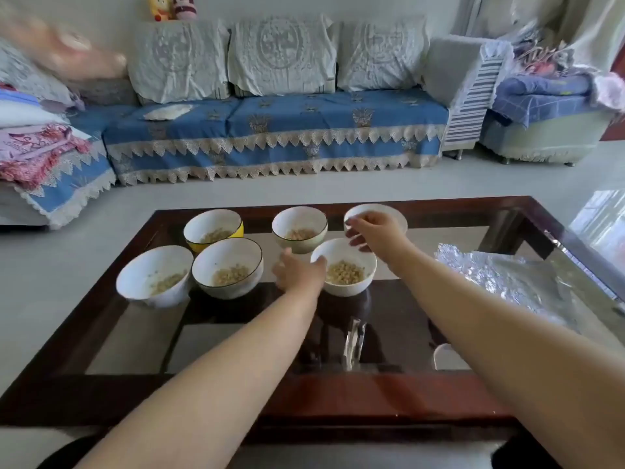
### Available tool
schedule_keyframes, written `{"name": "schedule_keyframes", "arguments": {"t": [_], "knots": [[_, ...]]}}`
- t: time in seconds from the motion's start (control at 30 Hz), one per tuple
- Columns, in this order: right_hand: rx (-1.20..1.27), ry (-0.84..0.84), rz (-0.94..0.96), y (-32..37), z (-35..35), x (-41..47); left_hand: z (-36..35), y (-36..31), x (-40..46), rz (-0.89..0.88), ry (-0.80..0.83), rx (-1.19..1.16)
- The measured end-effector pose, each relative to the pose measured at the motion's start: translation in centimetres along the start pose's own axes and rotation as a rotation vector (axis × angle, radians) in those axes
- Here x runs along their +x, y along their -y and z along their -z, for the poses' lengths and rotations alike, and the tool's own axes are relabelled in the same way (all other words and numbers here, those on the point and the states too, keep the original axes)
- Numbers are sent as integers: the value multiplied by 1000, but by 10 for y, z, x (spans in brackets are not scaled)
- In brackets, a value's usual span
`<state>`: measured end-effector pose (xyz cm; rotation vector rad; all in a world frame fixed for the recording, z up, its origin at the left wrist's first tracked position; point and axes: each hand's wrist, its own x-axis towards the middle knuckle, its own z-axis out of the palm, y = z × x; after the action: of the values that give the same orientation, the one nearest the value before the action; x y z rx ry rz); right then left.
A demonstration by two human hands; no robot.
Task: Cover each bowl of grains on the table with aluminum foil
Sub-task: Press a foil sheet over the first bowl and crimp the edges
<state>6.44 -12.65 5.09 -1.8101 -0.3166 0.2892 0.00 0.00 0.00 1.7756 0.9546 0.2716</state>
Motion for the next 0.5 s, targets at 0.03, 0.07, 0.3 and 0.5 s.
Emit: {"name": "schedule_keyframes", "arguments": {"t": [0.03, 0.07, 0.3, 0.5], "knots": [[-31, 7, -12, -7, 0, -13, -2, 10, -7, 145, 44, -68], [-59, 2, -23, -13, 0, -26, -3, 19, -12, 272, 78, -190], [-255, -6, -29, -47, 27, -75, -11, 18, -31, 314, 352, -468], [-726, -133, -27, -81, 71, -71, -33, 15, -21, 324, 281, -429]]}}
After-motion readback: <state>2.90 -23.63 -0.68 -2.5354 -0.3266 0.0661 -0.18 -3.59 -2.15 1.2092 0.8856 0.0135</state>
